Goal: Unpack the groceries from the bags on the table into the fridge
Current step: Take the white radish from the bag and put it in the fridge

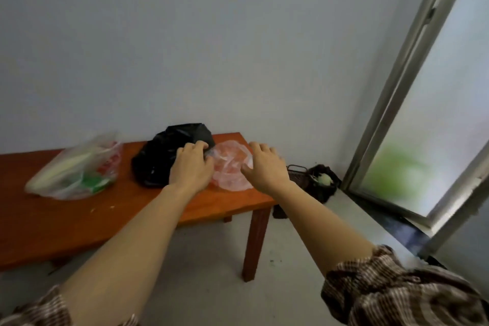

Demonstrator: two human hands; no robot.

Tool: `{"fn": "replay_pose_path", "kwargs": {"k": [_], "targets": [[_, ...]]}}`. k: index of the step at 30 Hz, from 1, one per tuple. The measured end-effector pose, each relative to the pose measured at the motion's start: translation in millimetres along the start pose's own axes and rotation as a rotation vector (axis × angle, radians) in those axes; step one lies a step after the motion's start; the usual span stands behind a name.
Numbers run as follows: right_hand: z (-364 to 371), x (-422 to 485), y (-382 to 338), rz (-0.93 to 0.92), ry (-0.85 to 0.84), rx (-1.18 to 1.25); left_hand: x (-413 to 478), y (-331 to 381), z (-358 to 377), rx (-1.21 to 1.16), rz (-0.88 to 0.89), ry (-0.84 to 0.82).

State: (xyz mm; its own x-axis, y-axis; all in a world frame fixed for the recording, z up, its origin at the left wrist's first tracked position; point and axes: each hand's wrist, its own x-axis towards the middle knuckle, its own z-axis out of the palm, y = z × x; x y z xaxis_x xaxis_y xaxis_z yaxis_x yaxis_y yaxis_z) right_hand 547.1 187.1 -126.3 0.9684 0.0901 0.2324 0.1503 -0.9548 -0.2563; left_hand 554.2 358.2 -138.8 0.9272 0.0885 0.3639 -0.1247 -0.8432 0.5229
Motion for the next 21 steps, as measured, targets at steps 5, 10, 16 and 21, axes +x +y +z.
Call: {"fn": "replay_pose_path", "kwargs": {"k": [5,10,16,21], "targets": [[71,90,-74,-0.084,-0.062,0.055,68,-107,-7,0.012,-0.077,-0.006],[133,167,-142,-0.127,-0.162,0.103,128,-204,-18,0.066,-0.148,-0.017],[188,232,-213,-0.167,-0.231,0.069,182,-312,-35,0.109,-0.193,-0.006],[235,277,-273,-0.160,-0.256,0.064,225,-398,-38,0.100,-0.161,-0.035]]}}
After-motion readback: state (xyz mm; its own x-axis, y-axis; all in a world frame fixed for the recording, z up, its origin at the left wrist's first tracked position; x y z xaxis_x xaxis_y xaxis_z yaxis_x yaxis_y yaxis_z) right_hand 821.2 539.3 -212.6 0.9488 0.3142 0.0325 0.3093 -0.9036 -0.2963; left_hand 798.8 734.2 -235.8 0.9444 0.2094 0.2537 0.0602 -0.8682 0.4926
